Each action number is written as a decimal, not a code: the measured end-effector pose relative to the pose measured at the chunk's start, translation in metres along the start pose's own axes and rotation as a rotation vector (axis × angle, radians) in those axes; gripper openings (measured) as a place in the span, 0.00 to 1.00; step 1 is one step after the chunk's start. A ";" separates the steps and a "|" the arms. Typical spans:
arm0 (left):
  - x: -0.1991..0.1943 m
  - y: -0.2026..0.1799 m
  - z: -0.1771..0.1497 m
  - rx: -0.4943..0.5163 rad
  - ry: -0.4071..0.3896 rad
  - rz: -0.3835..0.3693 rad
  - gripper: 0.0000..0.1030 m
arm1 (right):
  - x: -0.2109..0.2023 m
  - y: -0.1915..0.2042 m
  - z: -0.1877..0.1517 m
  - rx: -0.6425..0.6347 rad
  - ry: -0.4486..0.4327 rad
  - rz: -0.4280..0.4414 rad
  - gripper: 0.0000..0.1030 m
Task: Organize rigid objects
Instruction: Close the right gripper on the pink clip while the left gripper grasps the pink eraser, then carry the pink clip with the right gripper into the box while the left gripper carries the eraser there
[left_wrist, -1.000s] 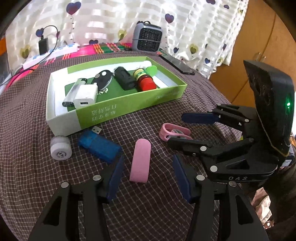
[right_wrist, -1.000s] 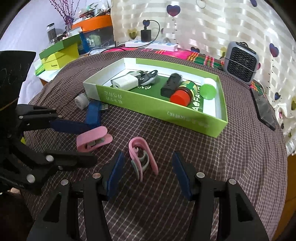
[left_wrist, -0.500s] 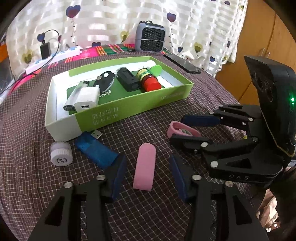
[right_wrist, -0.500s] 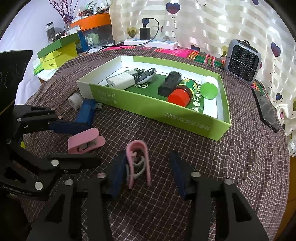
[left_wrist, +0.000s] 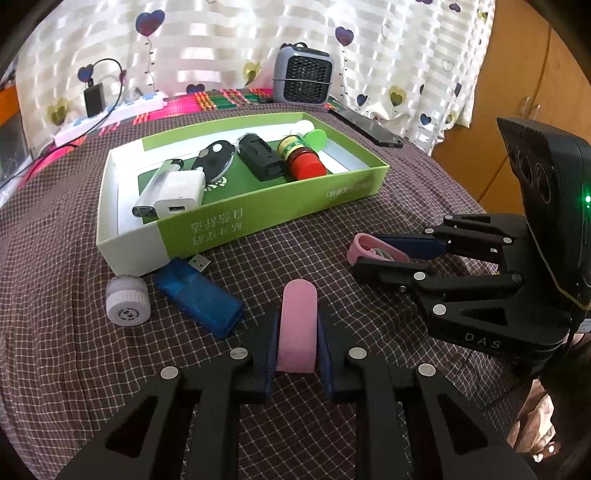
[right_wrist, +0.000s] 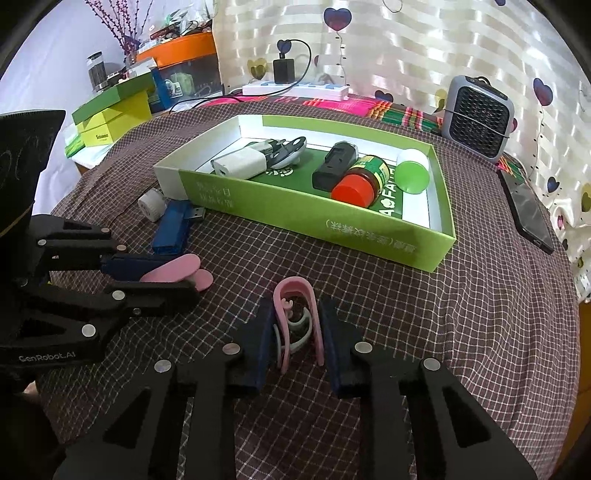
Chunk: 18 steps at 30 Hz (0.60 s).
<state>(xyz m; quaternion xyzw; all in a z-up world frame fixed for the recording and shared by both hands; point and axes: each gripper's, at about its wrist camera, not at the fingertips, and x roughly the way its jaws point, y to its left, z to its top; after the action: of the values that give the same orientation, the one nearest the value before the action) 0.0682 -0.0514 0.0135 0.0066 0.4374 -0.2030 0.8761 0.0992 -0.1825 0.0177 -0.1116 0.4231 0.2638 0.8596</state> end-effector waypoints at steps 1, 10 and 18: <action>0.000 0.000 0.000 0.001 0.000 0.001 0.17 | 0.000 0.000 0.000 0.001 0.000 -0.001 0.25; 0.000 0.000 -0.001 -0.003 -0.003 0.000 0.17 | -0.003 0.000 -0.002 0.013 -0.005 -0.009 0.25; -0.004 -0.002 -0.001 0.000 -0.011 -0.004 0.17 | -0.008 0.001 -0.004 0.036 -0.018 -0.015 0.25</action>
<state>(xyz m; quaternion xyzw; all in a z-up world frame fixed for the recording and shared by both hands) 0.0644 -0.0514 0.0159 0.0049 0.4325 -0.2047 0.8781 0.0922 -0.1863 0.0212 -0.0970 0.4193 0.2508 0.8671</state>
